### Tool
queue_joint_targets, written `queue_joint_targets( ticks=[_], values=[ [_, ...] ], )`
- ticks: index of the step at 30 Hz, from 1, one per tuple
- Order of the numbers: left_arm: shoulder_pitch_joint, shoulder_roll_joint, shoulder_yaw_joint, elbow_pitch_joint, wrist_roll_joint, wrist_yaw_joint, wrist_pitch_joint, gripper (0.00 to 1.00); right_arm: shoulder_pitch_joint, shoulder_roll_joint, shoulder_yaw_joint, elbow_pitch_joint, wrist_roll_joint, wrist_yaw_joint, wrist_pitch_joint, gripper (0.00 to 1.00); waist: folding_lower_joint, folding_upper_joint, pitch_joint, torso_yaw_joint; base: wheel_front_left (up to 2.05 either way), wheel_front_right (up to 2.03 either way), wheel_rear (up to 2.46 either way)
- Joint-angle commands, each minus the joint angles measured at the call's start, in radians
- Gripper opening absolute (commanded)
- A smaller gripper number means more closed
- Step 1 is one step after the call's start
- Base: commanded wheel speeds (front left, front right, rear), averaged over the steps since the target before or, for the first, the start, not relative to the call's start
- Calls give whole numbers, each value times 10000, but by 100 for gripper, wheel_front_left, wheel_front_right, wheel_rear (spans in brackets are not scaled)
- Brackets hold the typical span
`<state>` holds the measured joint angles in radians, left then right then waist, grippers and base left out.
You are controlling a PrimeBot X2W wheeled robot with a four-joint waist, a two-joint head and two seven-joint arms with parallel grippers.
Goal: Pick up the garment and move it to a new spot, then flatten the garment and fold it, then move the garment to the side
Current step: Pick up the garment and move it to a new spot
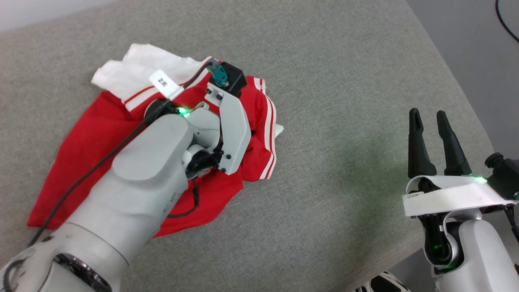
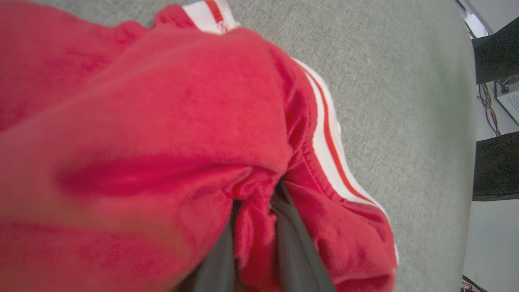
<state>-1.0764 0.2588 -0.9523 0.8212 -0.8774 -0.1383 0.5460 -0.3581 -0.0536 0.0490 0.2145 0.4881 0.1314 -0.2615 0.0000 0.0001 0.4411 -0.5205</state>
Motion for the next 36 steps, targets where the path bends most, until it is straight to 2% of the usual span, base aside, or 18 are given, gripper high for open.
queue_joint_targets(
  ticks=[1,2,3,4,5,6,11,12,19,27,33,36],
  values=[
    [1044,223,-690,783,92,160,329,8,4,34,45,-1,-63,-14,-47,100,0,-1,22,25,0,0,0],
    [996,266,-793,763,60,169,208,20,-4,34,46,-7,-130,-14,-48,100,0,-1,-33,112,0,0,0],
    [918,306,-849,737,21,169,55,38,-16,28,31,-9,-214,-14,-48,100,0,-1,-100,216,0,0,0],
    [828,323,-906,717,-3,169,-70,69,-28,28,15,-8,-279,-14,-48,100,0,-1,-179,338,0,0,0],
    [740,308,-985,706,-29,169,-198,93,-17,27,-38,-4,-364,-14,-48,100,0,-1,-275,497,0,0,0],
    [659,320,-1018,736,-47,169,-338,100,-9,24,-61,5,-462,-14,-48,100,0,-1,-373,645,0,0,0],
    [281,313,-1064,468,-337,192,-1249,100,165,21,-219,95,-1032,-14,-47,100,0,-1,-1086,1550,0,0,0],
    [281,313,-1064,468,-337,192,-1249,100,165,21,-219,95,-1032,-14,-47,100,0,-1,-1086,1550,0,0,0],
    [280,82,-814,-652,-1146,96,-2875,100,549,17,-376,262,-1841,-14,-47,100,0,-1,-2078,2827,0,0,0],
    [1394,489,-472,-1606,-1693,94,-4881,100,1027,-318,-562,429,-2314,-14,-48,100,0,-1,-2784,4008,0,0,0],
    [2831,797,-110,-1370,-1702,242,-6888,100,1355,-645,-643,605,-2464,-14,-47,100,0,-1,-3181,4646,0,0,0],
    [3519,774,307,-1247,-1981,332,-7687,100,1554,-783,-786,634,-2453,-14,-47,100,0,-1,-3344,4967,0,0,0]
  ],
)
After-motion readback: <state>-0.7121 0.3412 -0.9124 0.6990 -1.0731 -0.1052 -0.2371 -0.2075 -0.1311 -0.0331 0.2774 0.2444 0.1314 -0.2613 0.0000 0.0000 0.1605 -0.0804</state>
